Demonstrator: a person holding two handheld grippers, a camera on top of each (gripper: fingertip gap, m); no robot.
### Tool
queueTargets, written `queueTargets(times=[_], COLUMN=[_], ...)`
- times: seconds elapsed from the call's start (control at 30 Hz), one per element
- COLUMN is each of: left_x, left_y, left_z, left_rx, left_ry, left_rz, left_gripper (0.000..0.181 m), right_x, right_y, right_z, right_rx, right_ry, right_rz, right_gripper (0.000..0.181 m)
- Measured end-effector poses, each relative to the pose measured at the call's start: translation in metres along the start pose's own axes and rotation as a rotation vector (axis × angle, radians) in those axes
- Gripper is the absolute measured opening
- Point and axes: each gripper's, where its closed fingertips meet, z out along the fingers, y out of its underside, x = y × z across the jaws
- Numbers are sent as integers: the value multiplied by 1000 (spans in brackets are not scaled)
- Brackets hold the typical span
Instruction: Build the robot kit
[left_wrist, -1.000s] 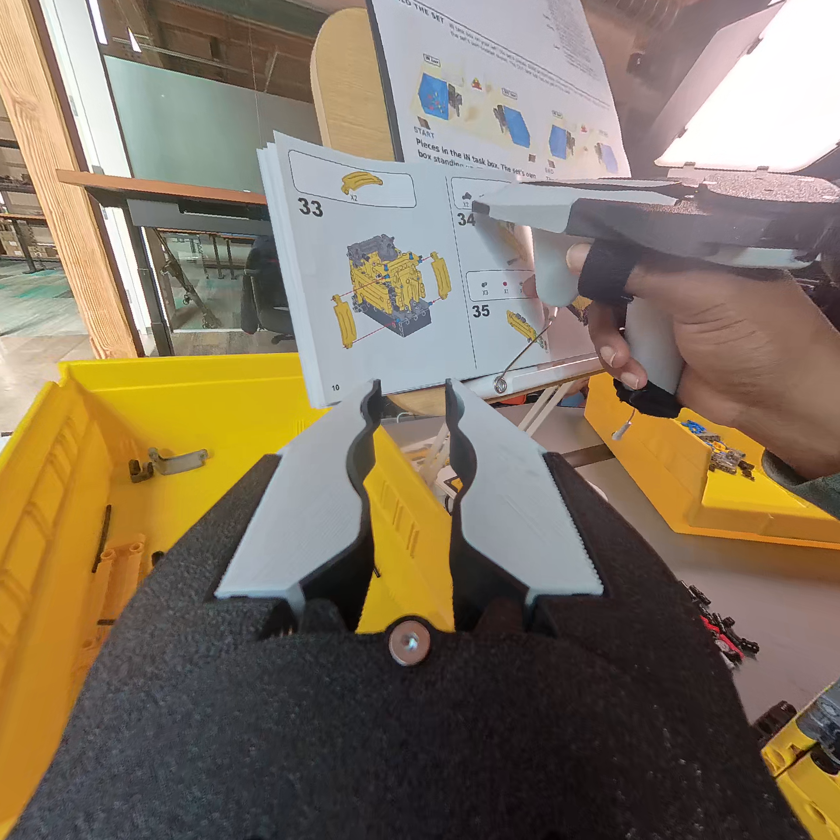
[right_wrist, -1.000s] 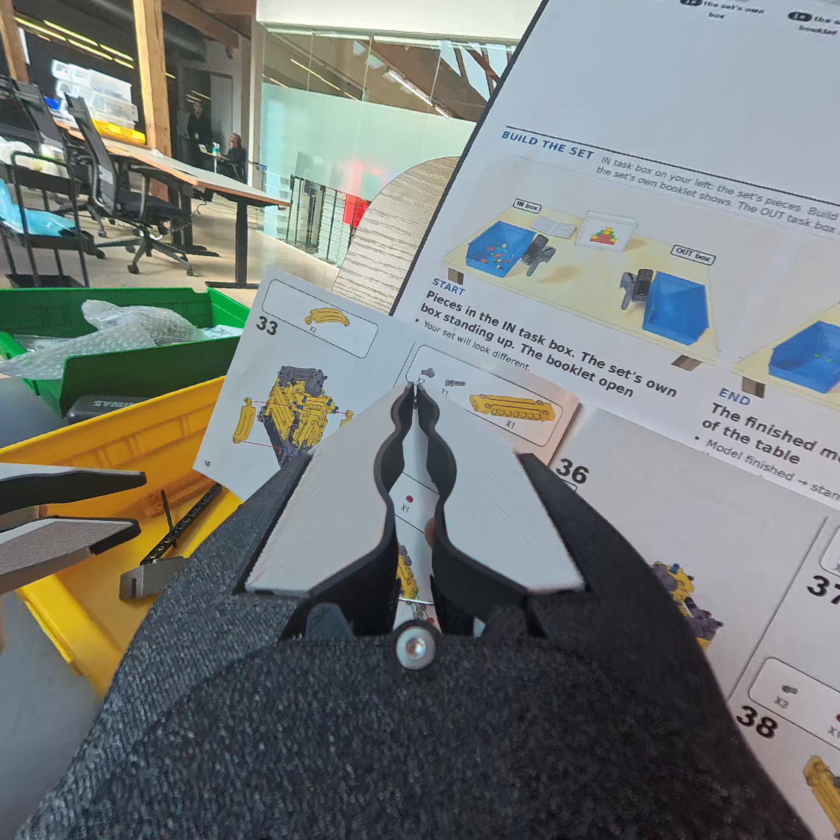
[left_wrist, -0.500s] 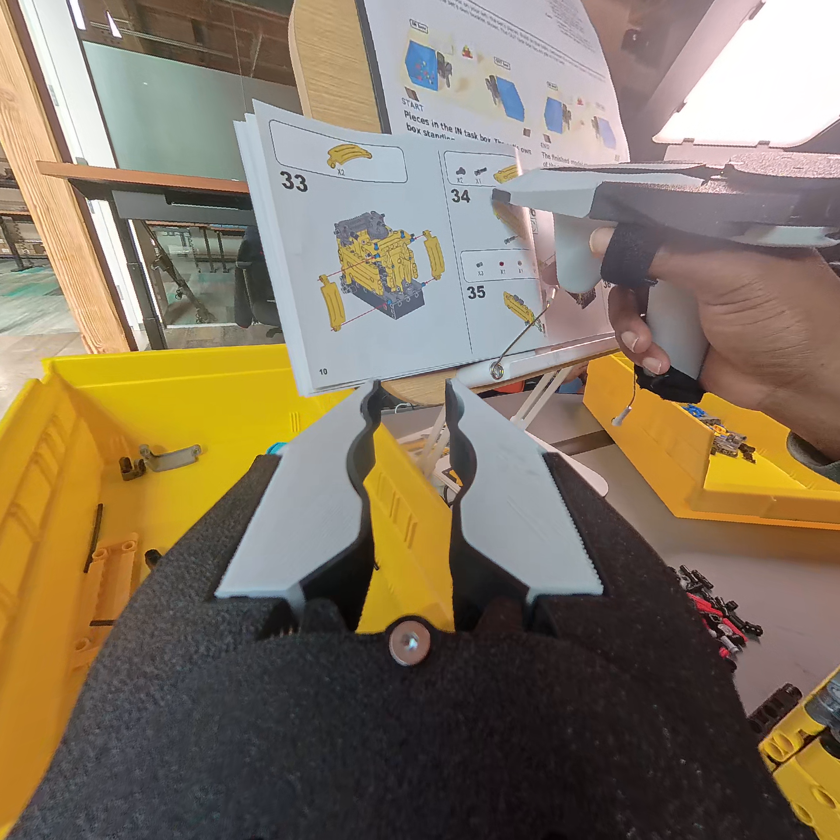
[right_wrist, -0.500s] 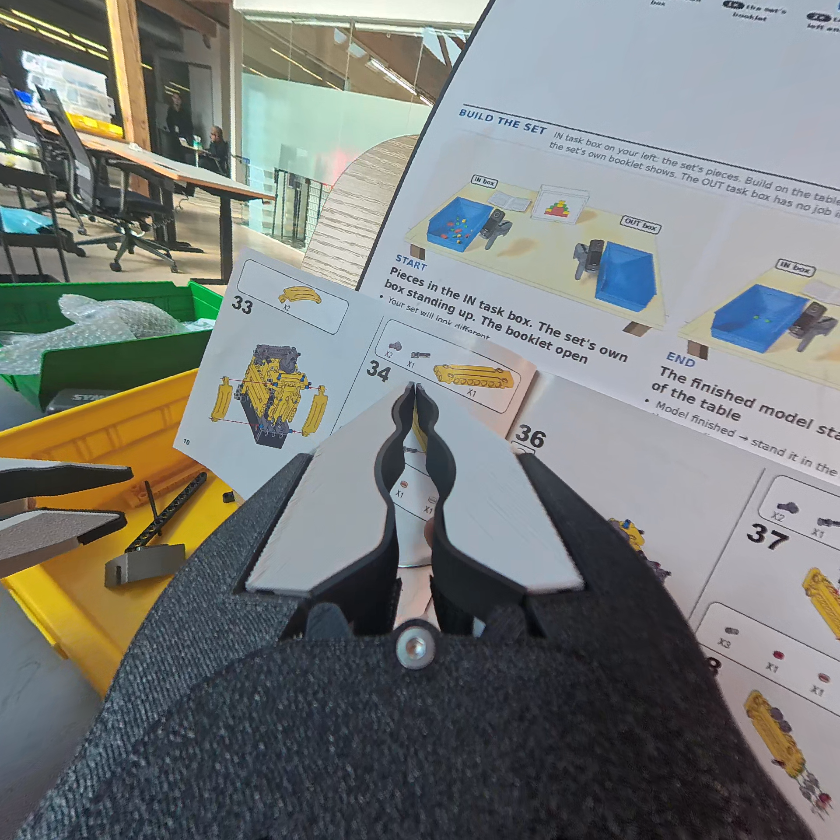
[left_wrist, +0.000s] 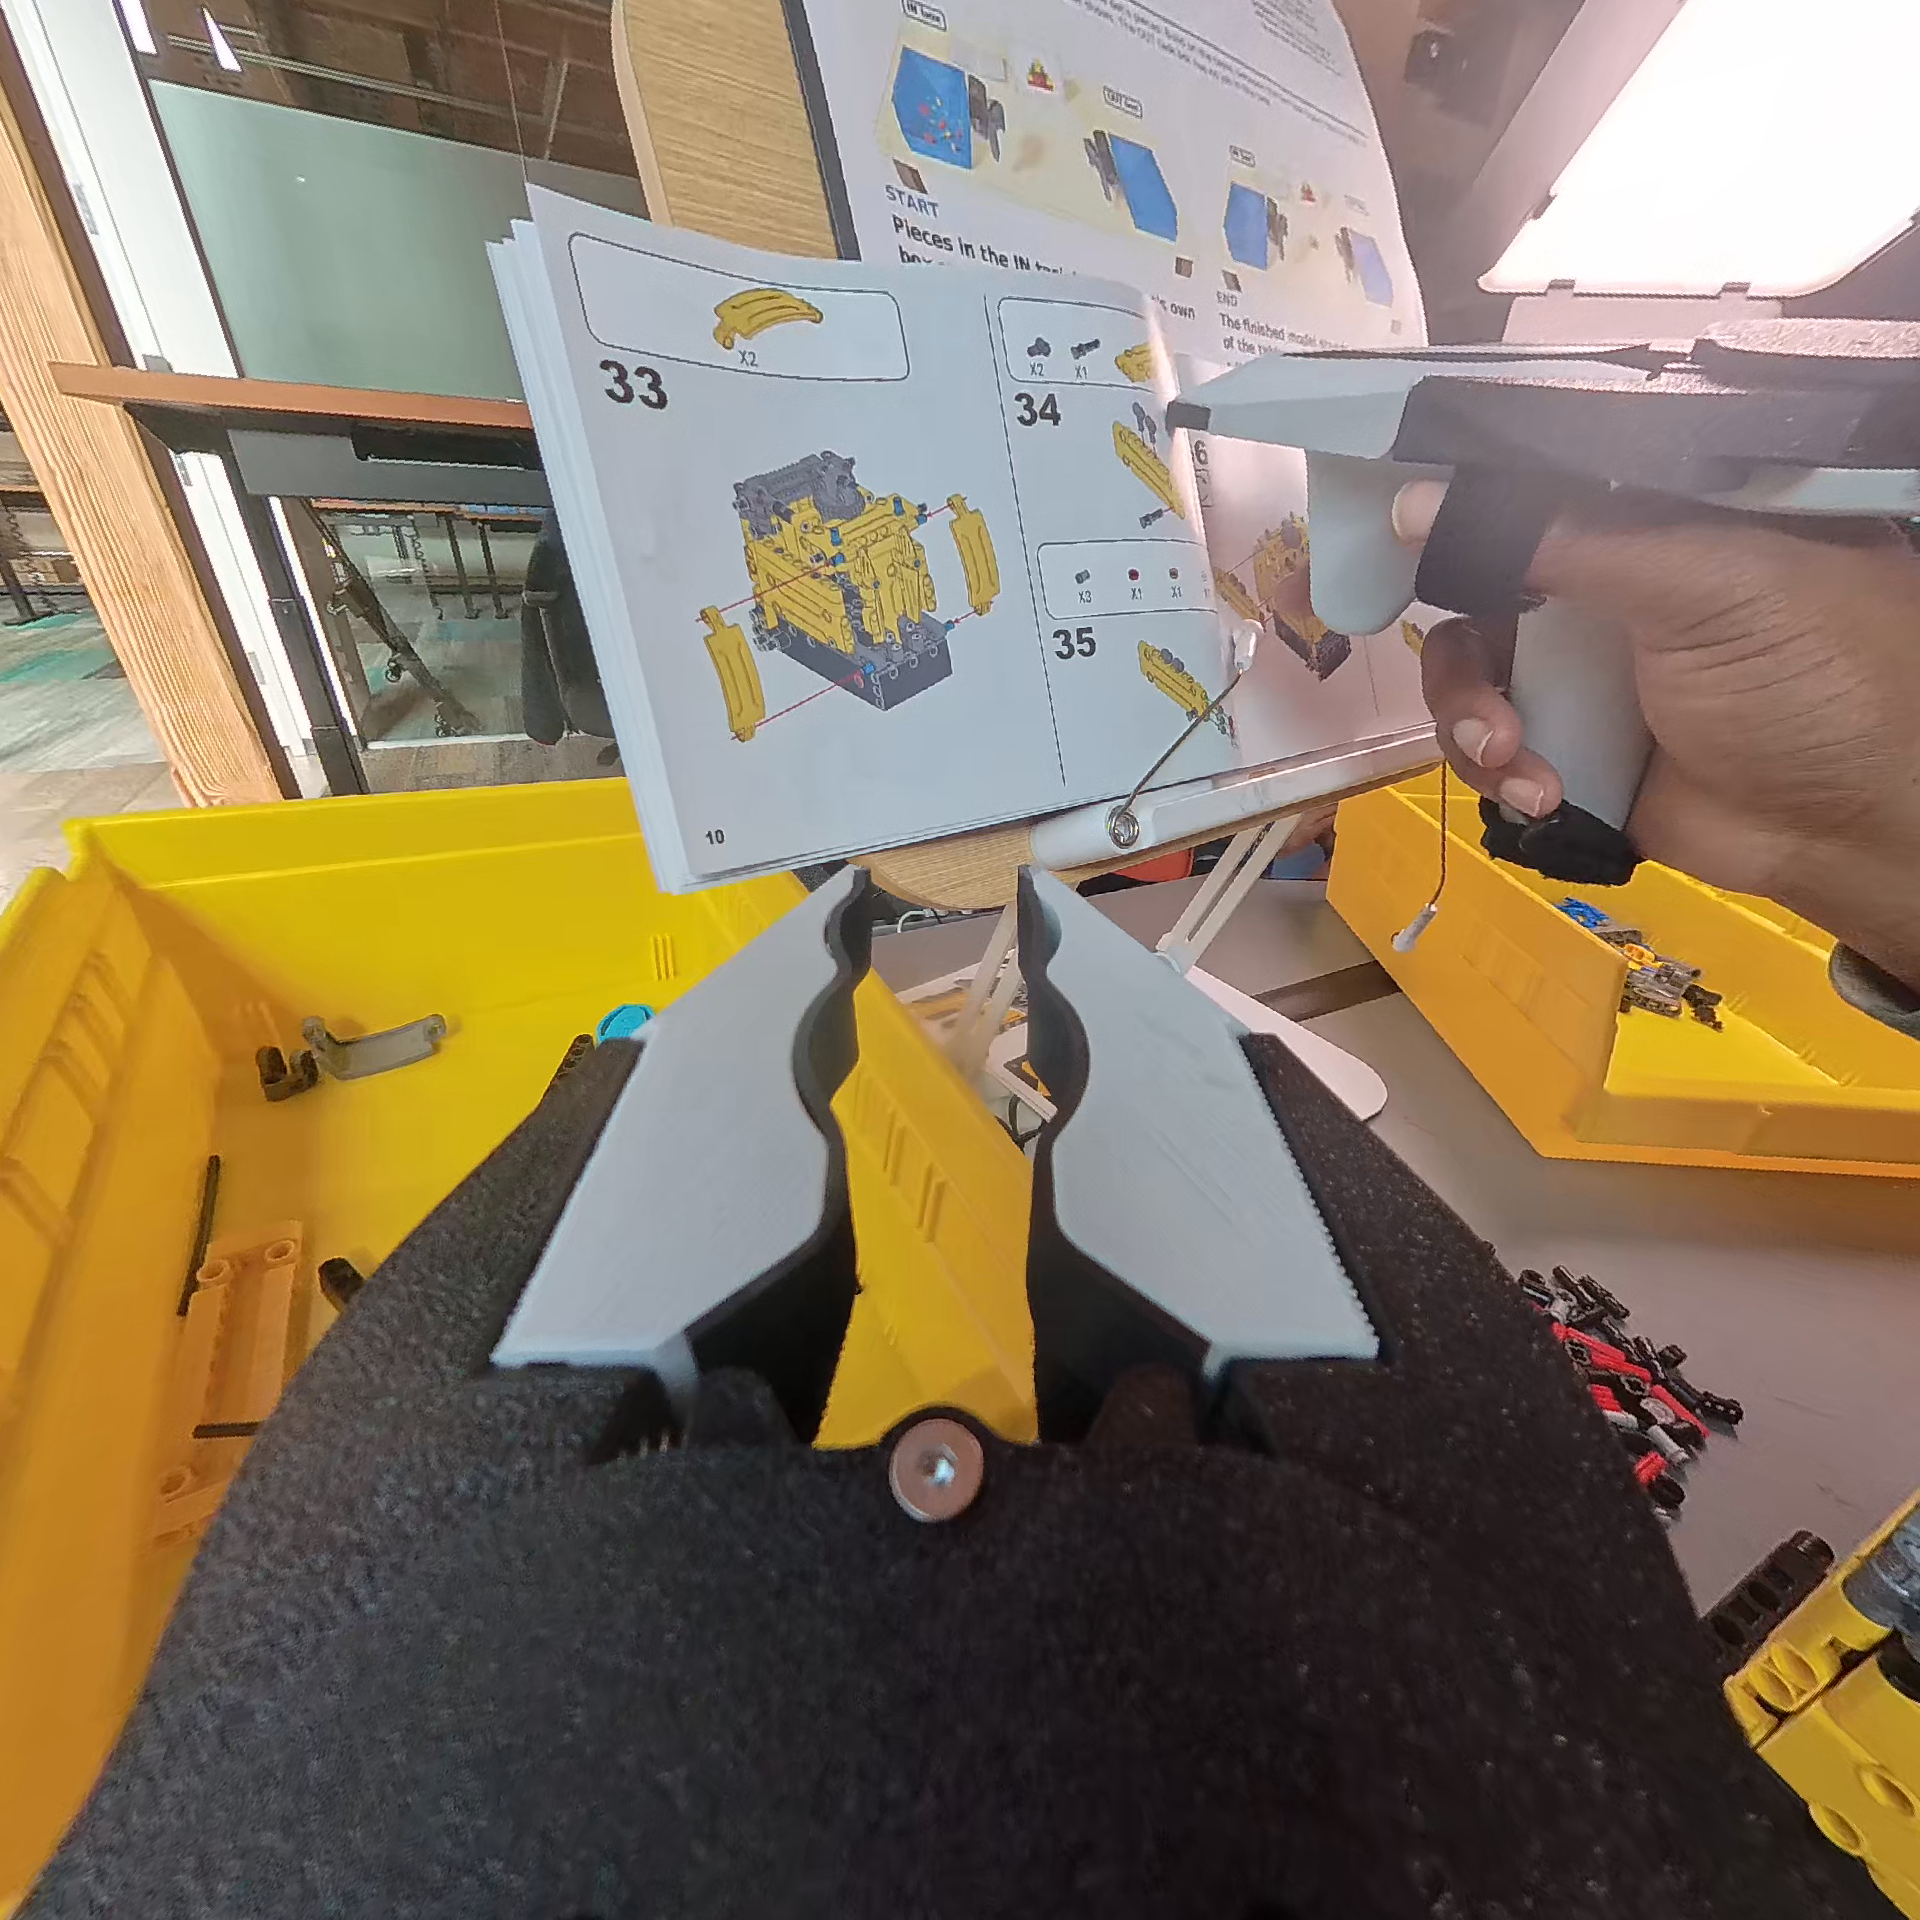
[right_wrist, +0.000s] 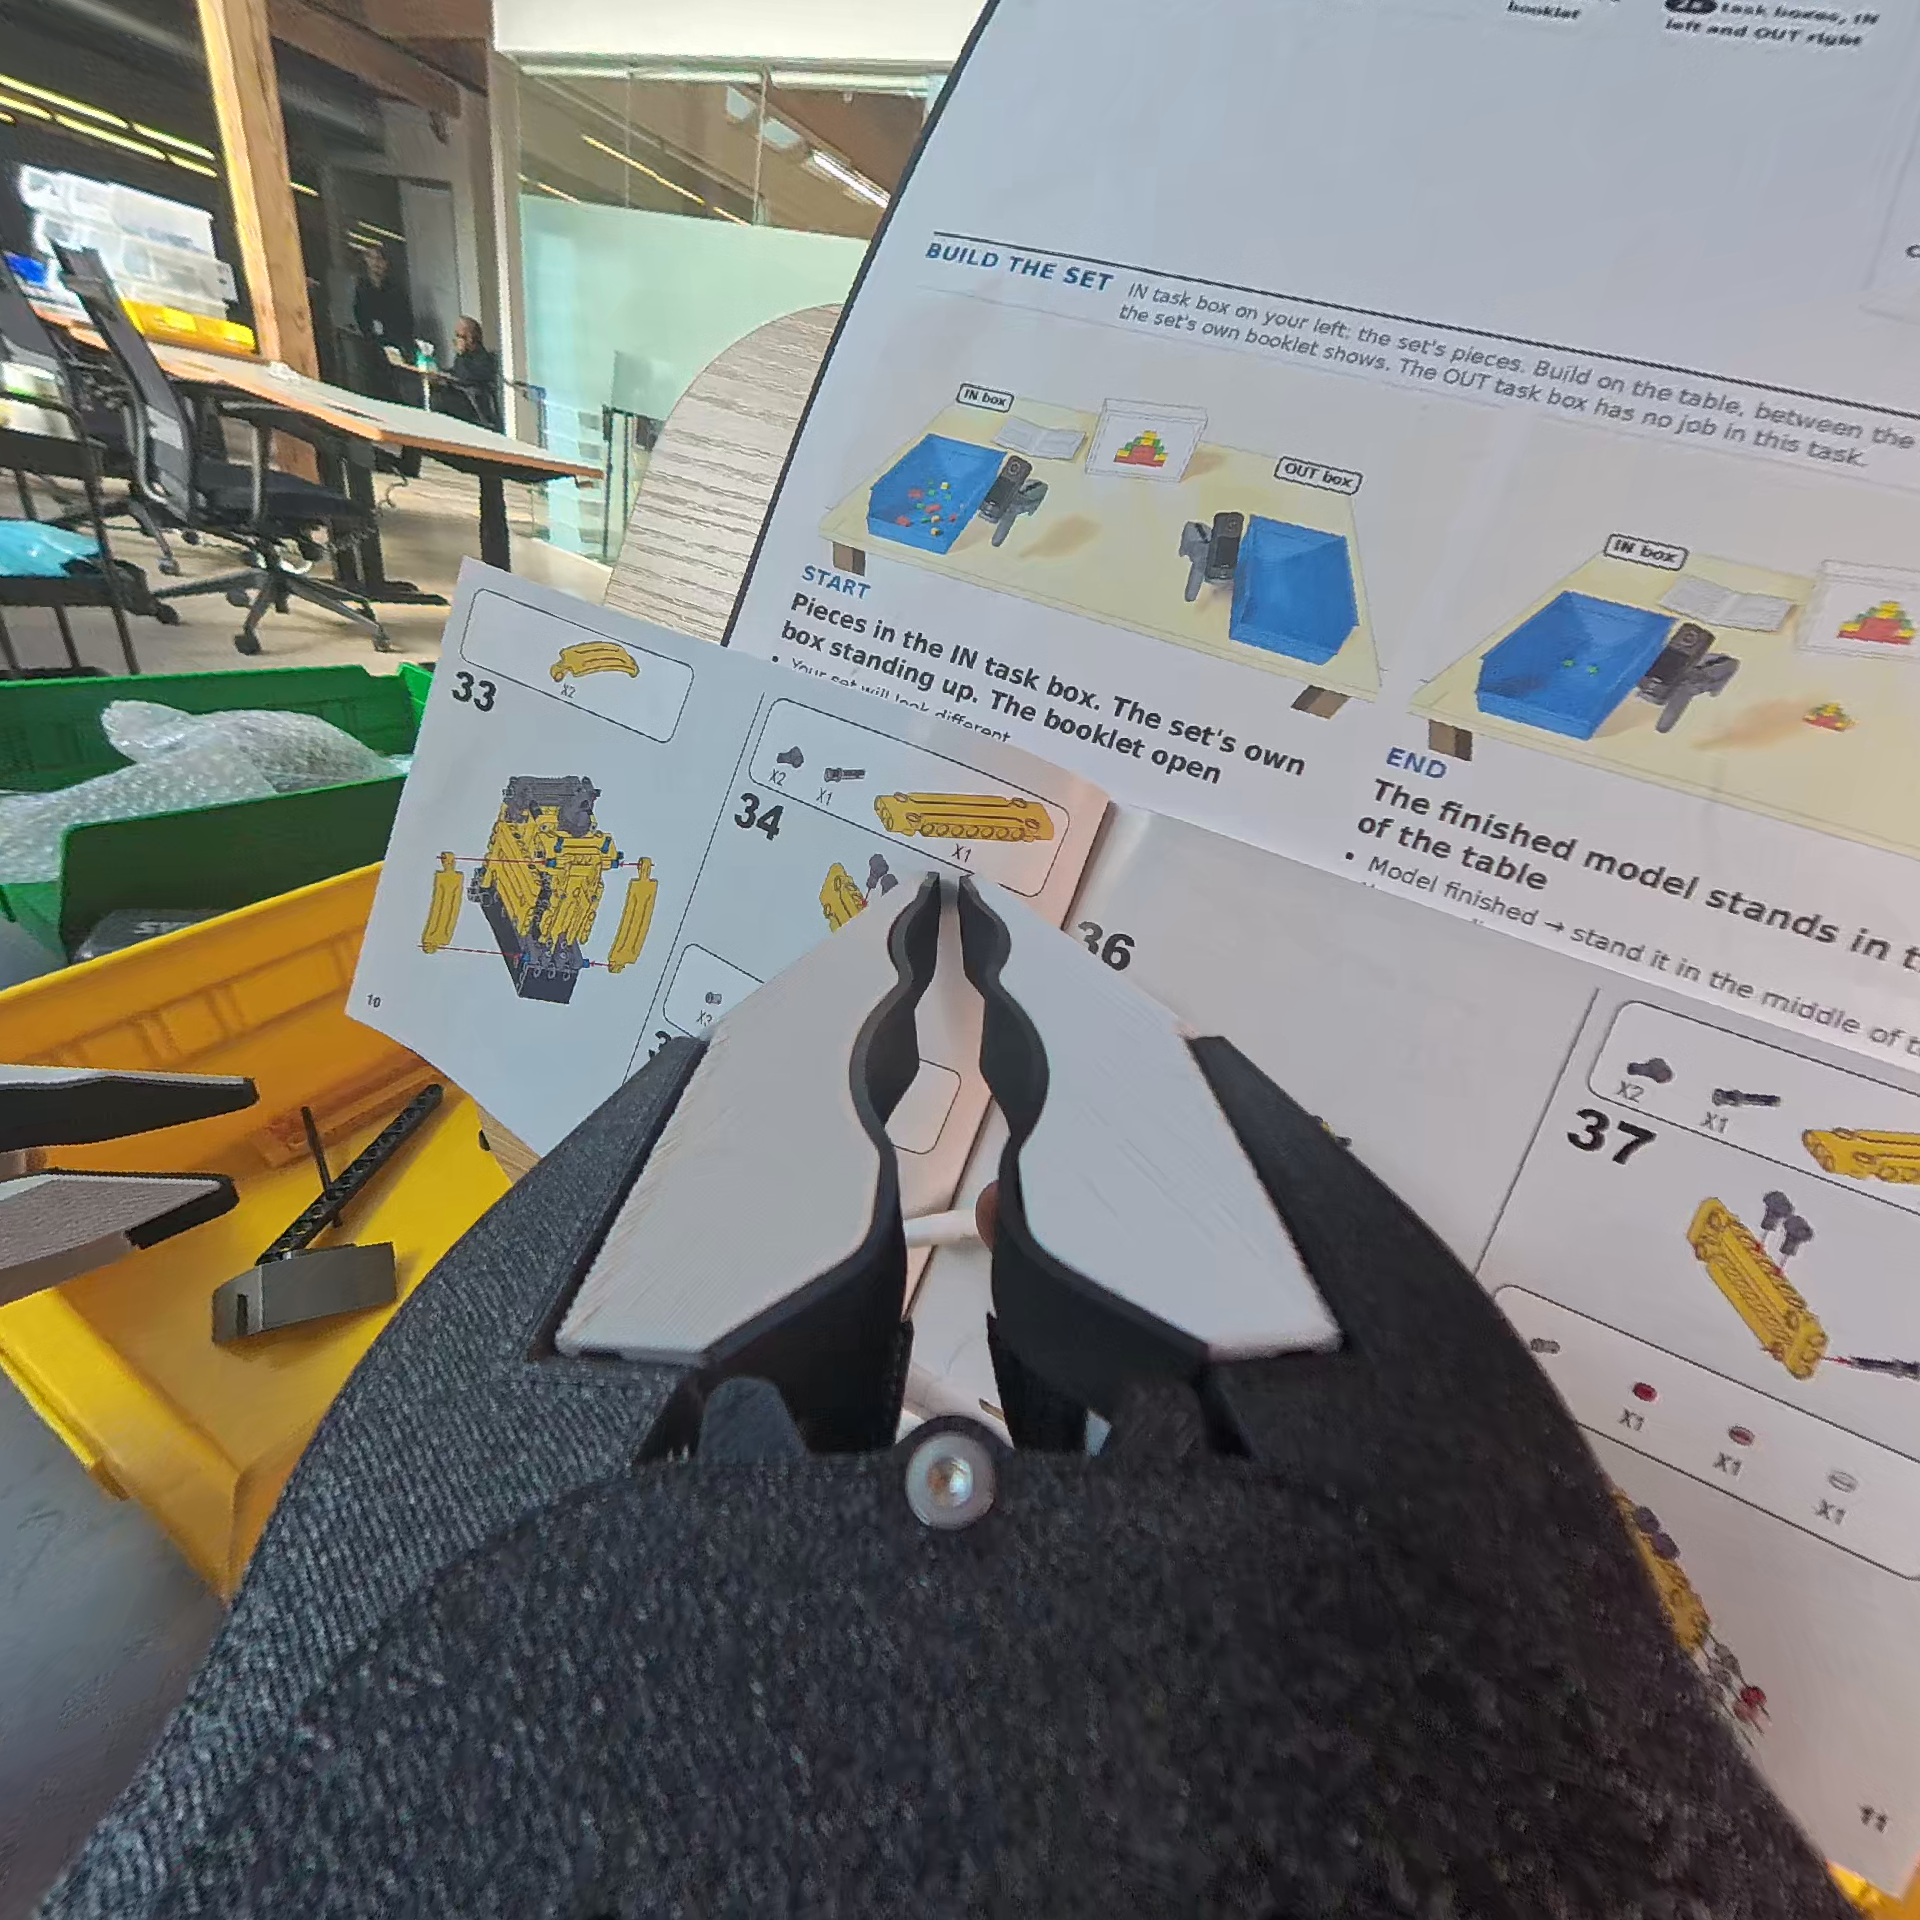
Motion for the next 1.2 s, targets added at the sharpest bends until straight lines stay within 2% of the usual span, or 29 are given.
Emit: queueTargets(times=[0.17, 0.3, 0.47, 0.53, 0.63, 0.77, 0.87, 0.93, 1.03, 1.2], left_x=[0, -2, -2, 1, 4, 7, 5, -4, -37, -94], left_y=[-1, -1, 2, 3, 6, 9, 12, 14, 23, 40], left_z=[-1, -1, -1, 0, 0, 0, -1, -5, -16, -43], left_rx=[-1, 0, -13, -20, -27, -32, -38, -52, -98, -217], left_ry=[1, -3, 4, 12, 20, 15, -20, -78, -237, -393], left_rz=[7, 9, 2, 3, 10, 32, 47, 65, 127, 68], left_gripper=[27, 27, 26, 25, 26, 26, 23, 19, 10, 18], right_x=[-2, -16, -51, -58, -59, -56, -60, -62, -72, -84], right_y=[1, -3, 12, 25, 41, 50, 58, 67, 82, 95], right_z=[-2, -22, -78, -104, -142, -192, -220, -232, -241, -249], right_rx=[-2, 22, 3, -21, -40, -11, 11, 18, -6, -15], right_ry=[-12, -80, -271, -301, -275, -190, -147, -128, -160, -204], right_rz=[0, 18, 123, 140, 180, 241, 263, 269, 330, 301], right_gripper=[5, 10, 19, 28, 48, 57, 57, 55, 54, 52])
